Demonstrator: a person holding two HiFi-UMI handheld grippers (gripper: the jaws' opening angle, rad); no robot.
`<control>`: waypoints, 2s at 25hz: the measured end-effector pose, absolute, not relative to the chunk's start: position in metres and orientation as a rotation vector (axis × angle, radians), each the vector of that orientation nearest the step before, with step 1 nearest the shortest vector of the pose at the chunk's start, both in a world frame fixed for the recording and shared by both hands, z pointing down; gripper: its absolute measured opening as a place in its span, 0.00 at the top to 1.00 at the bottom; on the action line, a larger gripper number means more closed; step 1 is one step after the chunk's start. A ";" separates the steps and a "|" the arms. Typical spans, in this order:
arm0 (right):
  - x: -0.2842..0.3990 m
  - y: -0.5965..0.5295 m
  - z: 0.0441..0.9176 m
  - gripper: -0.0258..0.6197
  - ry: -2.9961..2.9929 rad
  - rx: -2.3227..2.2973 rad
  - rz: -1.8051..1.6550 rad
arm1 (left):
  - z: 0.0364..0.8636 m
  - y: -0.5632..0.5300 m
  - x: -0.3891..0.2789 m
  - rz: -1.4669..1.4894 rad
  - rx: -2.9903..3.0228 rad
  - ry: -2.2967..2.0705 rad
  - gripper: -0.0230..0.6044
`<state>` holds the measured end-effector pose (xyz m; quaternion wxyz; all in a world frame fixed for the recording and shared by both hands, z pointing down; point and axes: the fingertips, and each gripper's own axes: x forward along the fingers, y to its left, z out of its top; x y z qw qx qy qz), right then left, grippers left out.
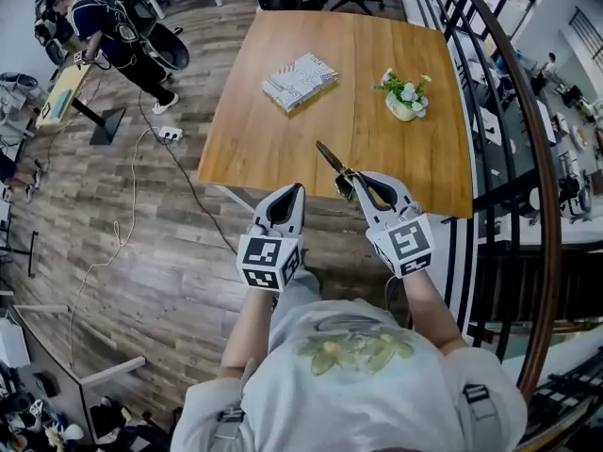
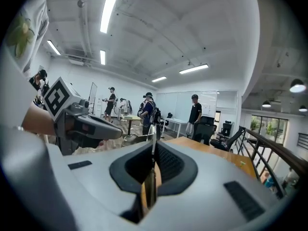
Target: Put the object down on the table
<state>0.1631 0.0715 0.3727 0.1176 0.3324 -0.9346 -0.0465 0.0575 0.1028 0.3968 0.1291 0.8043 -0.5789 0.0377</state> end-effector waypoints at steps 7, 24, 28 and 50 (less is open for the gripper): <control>0.123 0.022 0.364 0.95 -2.714 1.024 -0.151 | 0.387 0.057 0.010 0.100 2.362 -1.672 0.94; 0.039 -0.063 0.360 0.95 -2.672 1.155 -0.210 | 0.403 -0.024 -0.085 0.109 2.403 -1.599 0.94; 0.034 -0.070 0.355 0.95 -2.650 1.181 -0.226 | 0.404 -0.031 -0.093 0.109 2.416 -1.580 0.94; 0.014 -0.138 0.370 0.95 -2.625 1.150 -0.225 | 0.426 -0.099 -0.110 0.108 2.383 -1.547 0.94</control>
